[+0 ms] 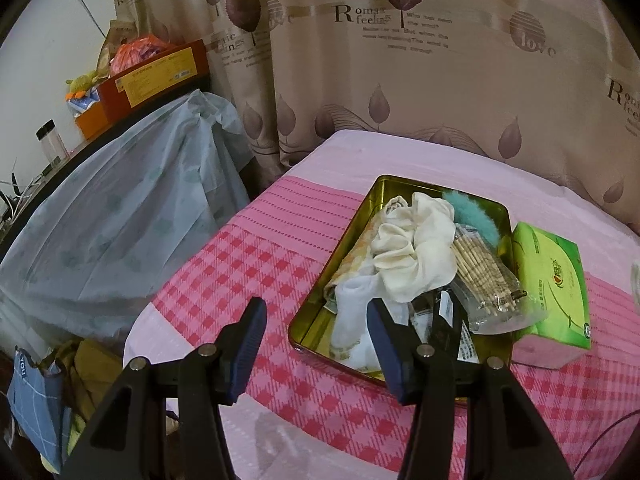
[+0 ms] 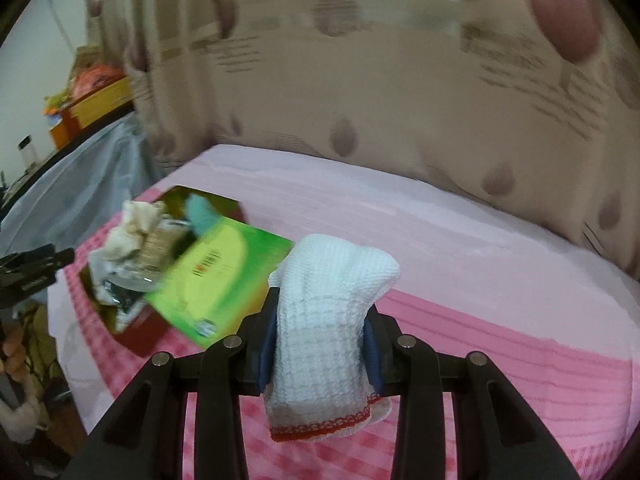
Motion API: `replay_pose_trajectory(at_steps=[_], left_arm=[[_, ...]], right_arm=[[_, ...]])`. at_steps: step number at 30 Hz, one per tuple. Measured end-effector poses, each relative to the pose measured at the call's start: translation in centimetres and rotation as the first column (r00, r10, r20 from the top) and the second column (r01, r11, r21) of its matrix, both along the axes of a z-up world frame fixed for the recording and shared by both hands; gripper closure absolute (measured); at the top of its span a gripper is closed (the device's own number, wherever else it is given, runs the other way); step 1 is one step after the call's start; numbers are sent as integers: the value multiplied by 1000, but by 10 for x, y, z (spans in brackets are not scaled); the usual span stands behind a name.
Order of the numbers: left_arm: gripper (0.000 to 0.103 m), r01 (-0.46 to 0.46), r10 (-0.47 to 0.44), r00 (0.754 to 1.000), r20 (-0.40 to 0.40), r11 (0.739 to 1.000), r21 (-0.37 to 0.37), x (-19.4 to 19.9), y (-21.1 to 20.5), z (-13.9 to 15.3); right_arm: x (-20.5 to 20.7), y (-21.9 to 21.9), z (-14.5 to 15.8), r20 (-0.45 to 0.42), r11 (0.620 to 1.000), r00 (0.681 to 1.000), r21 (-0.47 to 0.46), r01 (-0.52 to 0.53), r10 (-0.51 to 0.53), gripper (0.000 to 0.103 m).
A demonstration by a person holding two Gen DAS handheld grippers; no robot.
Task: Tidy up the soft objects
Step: 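Carry the white glove into the gold tin and open the right gripper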
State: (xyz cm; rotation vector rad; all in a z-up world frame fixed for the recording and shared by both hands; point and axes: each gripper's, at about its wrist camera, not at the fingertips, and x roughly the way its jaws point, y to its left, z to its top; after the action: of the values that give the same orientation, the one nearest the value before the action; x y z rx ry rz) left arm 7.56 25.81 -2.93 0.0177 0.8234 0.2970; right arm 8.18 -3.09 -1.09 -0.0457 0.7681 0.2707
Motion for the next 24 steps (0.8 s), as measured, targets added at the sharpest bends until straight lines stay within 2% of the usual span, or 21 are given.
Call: replay_pose_trajectory(at_steps=[12,24], left_arm=[[50,-28,28,1000,-9,999,-20,2,10,-2],[50,-47,47,999,-10,999,-23,3,16,-5]], right_arm=[[17,88,5,0,989,989,27,-147,147,69],[44,163,-14,-45,970,969,4,-244,244,69]])
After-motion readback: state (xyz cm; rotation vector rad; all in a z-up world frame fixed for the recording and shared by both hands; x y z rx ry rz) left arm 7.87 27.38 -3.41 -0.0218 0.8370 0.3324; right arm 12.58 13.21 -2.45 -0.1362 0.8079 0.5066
